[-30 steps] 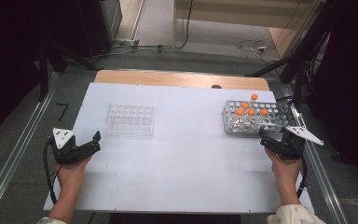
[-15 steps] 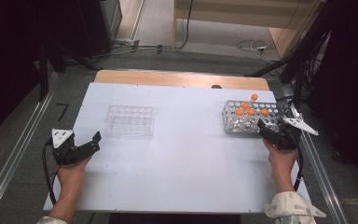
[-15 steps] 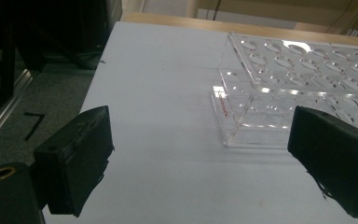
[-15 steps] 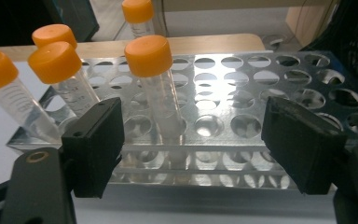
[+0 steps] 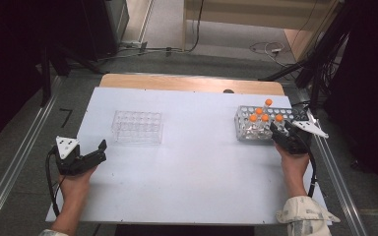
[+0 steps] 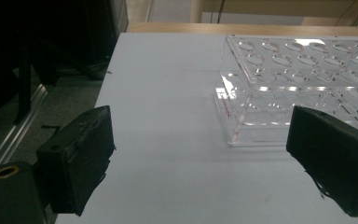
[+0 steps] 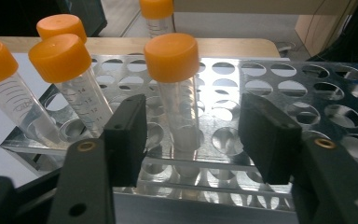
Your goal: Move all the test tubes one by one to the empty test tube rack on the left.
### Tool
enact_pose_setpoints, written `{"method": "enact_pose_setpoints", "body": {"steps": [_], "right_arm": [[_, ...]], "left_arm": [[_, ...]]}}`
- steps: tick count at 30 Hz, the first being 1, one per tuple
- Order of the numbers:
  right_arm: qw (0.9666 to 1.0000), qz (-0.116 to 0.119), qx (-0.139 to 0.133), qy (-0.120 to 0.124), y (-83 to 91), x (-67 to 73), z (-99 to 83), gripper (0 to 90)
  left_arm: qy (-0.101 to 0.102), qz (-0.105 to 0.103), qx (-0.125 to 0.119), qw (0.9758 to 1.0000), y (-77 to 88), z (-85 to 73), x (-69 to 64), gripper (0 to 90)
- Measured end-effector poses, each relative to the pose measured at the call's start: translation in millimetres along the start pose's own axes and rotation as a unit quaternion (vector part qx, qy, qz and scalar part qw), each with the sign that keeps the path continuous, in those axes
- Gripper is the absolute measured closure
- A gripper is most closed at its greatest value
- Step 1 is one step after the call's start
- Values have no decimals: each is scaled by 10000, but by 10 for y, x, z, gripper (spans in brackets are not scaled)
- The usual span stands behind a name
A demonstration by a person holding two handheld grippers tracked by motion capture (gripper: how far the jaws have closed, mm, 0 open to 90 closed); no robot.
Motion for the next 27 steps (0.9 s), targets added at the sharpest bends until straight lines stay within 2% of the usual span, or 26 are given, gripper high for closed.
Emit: {"method": "enact_pose_setpoints", "body": {"steps": [6,9,15,19,21,27], "right_arm": [[9998,-55,-204,34,-35,0,36,540],[9999,-15,-155,-17,-67,-3,18,571],[9998,-17,-138,144,-103,44,-3,636],[9999,-40,-94,133,-134,23,-19,661],[9999,-21,-135,81,-151,30,-18,691],[9995,-93,-251,179,-143,47,5,716]], "left_arm": [[-2,6,15,10000,1,-3,-1,87],[1,-25,-3,10000,19,2,2,87],[22,-58,27,10000,-3,-8,1,87],[30,-85,28,10000,-3,-10,2,88],[33,-97,46,9999,-10,-12,-3,87],[21,-71,38,10000,6,-12,-1,87]]}}
Point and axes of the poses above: each handheld gripper's, and its own axes: y roughly backward along the jaws, z roughly out of its top, x roughly to its left, the point moved 7 cm from there along -y, roughly forward along the jaws, and after that the axes turned 10 degrees about -y, right-handed, at the moved point
